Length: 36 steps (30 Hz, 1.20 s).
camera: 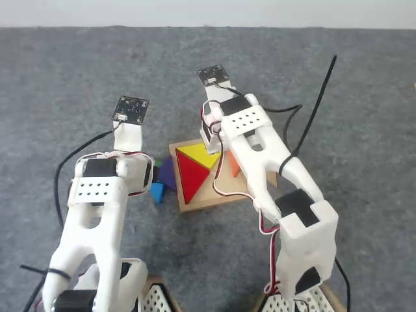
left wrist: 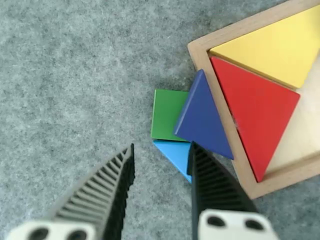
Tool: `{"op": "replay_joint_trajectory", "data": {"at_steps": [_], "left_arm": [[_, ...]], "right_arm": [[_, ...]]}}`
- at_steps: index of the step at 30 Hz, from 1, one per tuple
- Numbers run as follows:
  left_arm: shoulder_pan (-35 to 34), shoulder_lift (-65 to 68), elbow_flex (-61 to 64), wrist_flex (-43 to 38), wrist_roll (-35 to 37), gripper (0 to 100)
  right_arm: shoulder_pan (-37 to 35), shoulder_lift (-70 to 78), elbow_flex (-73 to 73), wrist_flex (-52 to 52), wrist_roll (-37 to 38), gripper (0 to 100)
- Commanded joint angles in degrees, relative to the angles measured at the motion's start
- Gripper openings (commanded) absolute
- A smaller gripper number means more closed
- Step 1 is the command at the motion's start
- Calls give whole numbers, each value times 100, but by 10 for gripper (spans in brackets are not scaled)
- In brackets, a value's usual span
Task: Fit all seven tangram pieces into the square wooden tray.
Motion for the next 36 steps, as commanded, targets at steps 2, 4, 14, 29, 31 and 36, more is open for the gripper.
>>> {"op": "replay_joint_trajectory", "data": {"at_steps": [2, 4, 14, 29, 31, 36], "left_arm": [[9, -35, -13, -88, -70, 164], [9, -35, -13, -88, -70, 164], [9, -35, -13, -88, -70, 164], [9, -35, 57, -97, -79, 165], [9, -35, 48, -114, -79, 166], [9, -35, 48, -123, -79, 166]], "right_arm": [[-40, -48, -264, 57, -193, 277], [-84, 171, -281, 40, -202, 277], [-286, 497, -308, -163, -255, 277], [505, 22, -1389, 1604, 1037, 277], [778, -338, -1231, 1930, 1723, 277], [1112, -1534, 633, 1279, 2910, 277]]}}
